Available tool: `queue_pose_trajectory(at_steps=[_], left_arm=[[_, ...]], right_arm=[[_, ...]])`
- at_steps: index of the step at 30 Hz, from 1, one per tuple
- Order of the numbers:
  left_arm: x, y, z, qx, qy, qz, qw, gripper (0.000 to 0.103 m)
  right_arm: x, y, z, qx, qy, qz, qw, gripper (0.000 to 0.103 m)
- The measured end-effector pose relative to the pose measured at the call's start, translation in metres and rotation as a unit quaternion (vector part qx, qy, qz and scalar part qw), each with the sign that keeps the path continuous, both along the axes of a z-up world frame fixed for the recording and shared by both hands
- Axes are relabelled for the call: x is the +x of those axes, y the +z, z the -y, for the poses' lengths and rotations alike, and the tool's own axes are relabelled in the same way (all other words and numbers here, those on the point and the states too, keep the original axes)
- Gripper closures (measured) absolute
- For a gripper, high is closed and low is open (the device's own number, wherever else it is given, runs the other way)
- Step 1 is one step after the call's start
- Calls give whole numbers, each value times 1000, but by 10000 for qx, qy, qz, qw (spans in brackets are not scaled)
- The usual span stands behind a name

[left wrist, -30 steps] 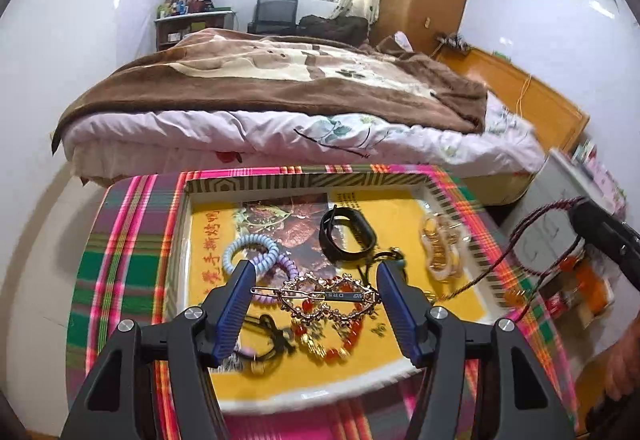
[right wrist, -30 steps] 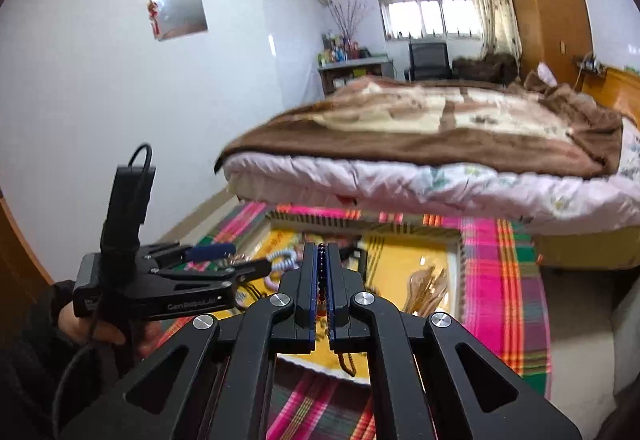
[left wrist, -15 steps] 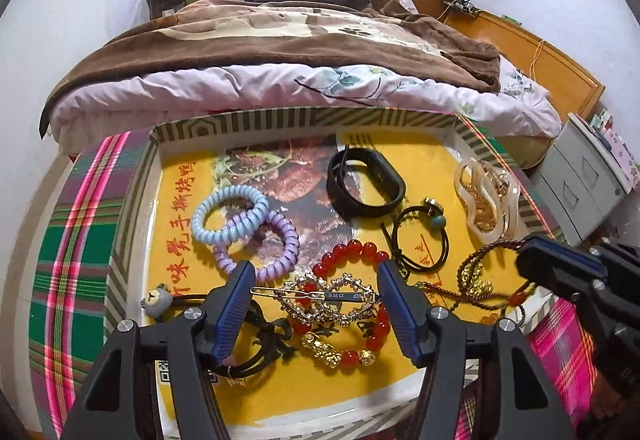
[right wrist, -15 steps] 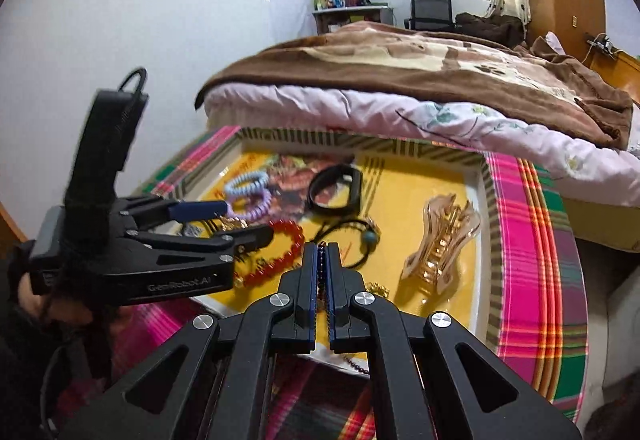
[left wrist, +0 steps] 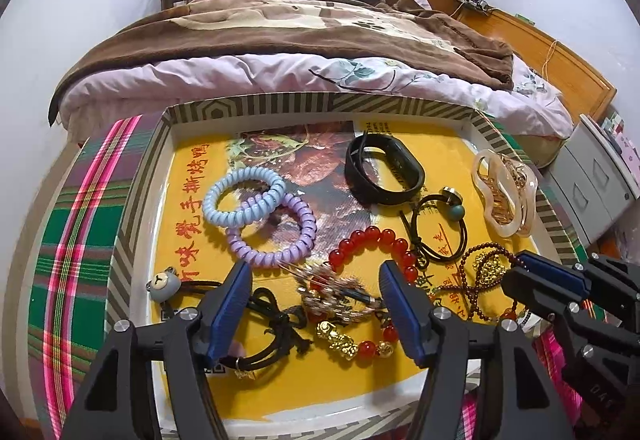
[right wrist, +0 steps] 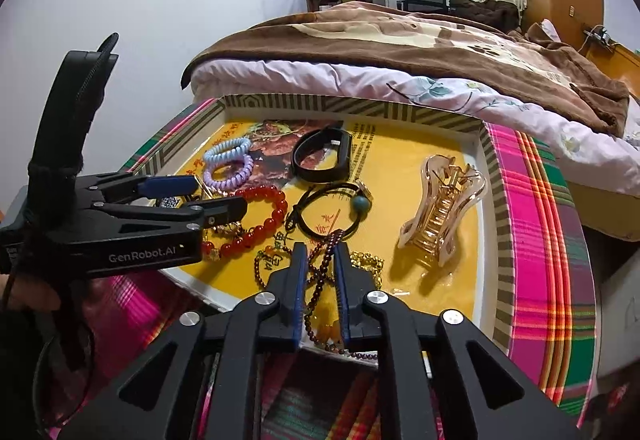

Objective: Organize jewelry
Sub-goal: 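Carry necklace and gold hair clip into the yellow tray while opening both tools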

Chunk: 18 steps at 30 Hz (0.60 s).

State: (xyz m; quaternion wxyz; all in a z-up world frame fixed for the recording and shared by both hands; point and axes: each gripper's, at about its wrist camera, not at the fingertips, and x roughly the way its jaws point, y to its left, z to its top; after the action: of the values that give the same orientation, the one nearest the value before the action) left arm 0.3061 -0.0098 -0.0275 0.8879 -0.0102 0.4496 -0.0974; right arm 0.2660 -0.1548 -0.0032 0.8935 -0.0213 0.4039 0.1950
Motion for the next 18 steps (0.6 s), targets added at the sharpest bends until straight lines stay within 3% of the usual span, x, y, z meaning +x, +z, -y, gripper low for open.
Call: queue_pose_trajectory(at_steps=[4, 6, 9, 18], left_arm=[[-4, 4, -3, 16, 53, 29, 10000, 32], [-6, 7, -3, 20, 71, 43, 10000, 27], [-11, 11, -6, -11, 129, 92, 9999, 21], [-39, 30, -15, -8, 374, 272, 9989, 9]], right_arm=[[-2, 0, 0, -12, -29, -8, 10000, 78], [-4, 1, 1, 14, -60, -12, 10000, 66], [-5, 3, 1, 59, -88, -15, 9999, 58], [-20, 11, 5, 199, -288, 44, 9994, 48]])
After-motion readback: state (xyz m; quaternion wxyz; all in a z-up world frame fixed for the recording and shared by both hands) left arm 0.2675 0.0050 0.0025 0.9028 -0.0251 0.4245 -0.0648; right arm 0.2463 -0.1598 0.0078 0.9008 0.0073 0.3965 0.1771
